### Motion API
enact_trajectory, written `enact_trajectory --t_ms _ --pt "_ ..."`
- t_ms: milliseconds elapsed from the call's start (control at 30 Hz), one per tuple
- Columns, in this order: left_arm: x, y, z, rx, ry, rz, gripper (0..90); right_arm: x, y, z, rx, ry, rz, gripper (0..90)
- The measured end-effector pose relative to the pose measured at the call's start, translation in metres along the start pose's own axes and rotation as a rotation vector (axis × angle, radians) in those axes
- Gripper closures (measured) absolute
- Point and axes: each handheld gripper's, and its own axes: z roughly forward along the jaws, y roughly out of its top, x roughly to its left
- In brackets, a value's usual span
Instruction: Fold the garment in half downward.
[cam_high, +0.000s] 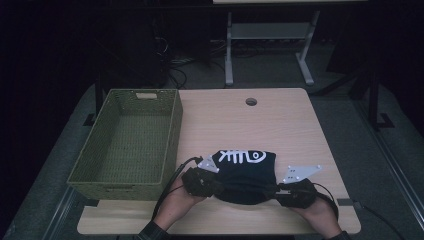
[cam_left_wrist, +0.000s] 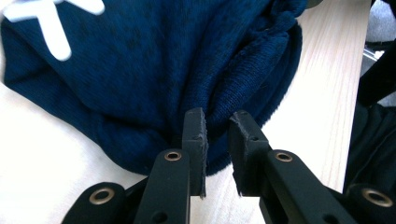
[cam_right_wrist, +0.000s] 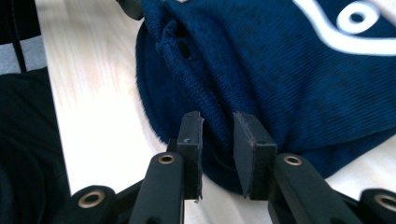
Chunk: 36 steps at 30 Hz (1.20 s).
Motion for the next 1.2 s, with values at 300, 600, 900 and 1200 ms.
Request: enact_trajectory --t_ms 300,600,900,1200 --pt "-0.003 -0.007 0.012 0.037 -0.002 0.003 78.7 0.006 -0.009 0.01 0.037 0.008 -0.018 70.7" --pt "-0.007 0.003 -0.018 -0.055 -0.004 0.001 72.7 0.002 -0.002 -0.015 -0.069 -0.012 -0.005 63.4" --pt "0.007 0.027 -0.04 -0.152 0.031 -0.026 80.9 -0.014 0.018 -0.027 -0.114 -0.051 -0.009 76.8" --pt "0.046 0.056 -0.015 -0.145 0.106 -0.095 90.0 -0.032 0.023 -0.003 -0.043 -0.045 0.001 89.5"
